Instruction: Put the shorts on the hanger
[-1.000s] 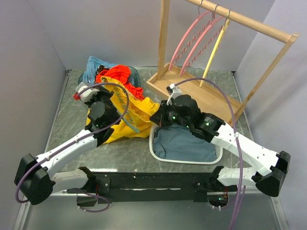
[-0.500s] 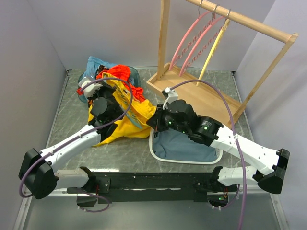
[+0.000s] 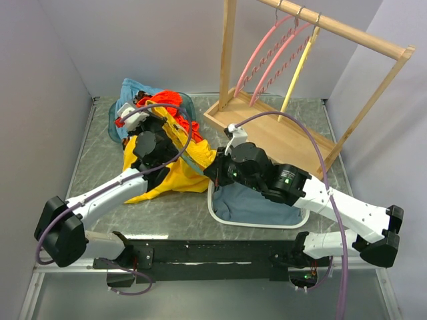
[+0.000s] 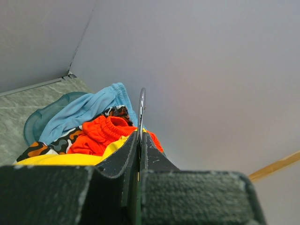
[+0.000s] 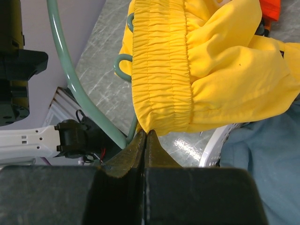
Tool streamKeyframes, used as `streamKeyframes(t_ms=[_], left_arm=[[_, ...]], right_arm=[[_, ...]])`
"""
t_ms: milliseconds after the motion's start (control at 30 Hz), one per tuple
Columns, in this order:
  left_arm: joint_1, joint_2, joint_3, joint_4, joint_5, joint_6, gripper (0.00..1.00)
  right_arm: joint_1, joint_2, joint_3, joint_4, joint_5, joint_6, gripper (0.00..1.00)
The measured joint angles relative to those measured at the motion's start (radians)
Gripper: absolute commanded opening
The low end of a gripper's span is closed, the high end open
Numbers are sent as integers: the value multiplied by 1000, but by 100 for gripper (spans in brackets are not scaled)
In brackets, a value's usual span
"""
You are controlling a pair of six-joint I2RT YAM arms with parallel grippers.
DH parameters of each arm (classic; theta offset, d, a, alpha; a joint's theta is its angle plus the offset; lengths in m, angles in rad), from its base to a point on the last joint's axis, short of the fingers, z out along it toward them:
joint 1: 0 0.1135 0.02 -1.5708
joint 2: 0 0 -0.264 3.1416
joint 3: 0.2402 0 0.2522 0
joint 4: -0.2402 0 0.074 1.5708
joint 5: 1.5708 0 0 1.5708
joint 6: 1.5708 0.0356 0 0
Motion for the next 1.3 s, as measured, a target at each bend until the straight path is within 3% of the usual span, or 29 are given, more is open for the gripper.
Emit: streamKeyframes(t_ms=[533,1033,1200,1300], left_arm=[[8,78,26,117,-24,106,1],[10,163,53,239,-58,230,1],[6,158,80,155,-67,202,1],[3,121,137,-159,-47,32,1]], right_arm=[[12,-26,16,-23,20,1,0],[23,8,130,-48,-16,-1,0],[23,87,193,-29,-33,10,0],[-4,112,198,-8,-56,27,0]])
